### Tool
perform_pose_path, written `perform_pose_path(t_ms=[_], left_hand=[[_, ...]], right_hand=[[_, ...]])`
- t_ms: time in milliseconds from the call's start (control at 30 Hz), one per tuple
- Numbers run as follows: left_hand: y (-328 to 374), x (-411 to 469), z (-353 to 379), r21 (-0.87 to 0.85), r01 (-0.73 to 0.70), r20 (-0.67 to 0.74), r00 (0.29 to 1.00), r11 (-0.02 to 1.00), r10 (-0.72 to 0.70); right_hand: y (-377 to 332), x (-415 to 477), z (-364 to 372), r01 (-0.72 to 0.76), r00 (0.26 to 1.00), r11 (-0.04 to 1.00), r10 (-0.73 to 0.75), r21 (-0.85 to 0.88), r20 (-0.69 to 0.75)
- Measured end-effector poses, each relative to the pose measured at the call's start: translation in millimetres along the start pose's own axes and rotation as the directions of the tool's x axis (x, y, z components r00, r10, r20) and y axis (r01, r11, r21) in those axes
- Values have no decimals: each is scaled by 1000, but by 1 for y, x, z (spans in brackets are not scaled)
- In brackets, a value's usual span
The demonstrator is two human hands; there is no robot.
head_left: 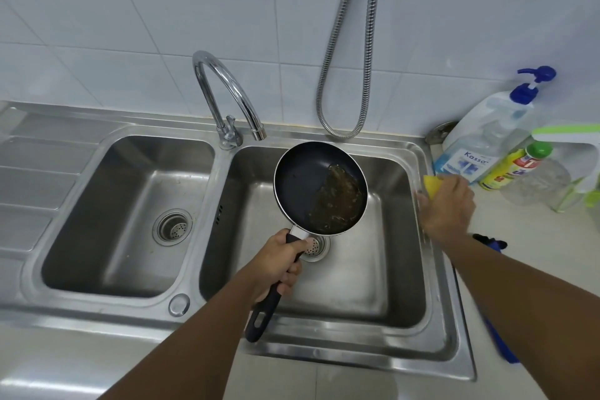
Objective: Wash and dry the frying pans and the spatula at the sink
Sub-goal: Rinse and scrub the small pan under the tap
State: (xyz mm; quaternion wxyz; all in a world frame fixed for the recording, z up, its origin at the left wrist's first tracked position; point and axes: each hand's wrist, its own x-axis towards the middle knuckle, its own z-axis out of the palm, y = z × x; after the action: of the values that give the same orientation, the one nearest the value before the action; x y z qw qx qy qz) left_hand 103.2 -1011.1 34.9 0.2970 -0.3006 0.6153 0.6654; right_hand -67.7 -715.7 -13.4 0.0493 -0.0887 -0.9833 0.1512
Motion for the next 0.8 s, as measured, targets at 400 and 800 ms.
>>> perform_pose_path(t_ms=[400, 800], left_hand=[[-5, -3, -16, -42, 21, -22, 1000, 999, -22], [-11, -27, -49, -86, 32, -8, 999, 996, -33]], right_hand=[[-4, 4, -9, 280, 954, 953, -289, -112, -78], [-247, -31, -14, 565, 684, 650, -713, 507, 152]])
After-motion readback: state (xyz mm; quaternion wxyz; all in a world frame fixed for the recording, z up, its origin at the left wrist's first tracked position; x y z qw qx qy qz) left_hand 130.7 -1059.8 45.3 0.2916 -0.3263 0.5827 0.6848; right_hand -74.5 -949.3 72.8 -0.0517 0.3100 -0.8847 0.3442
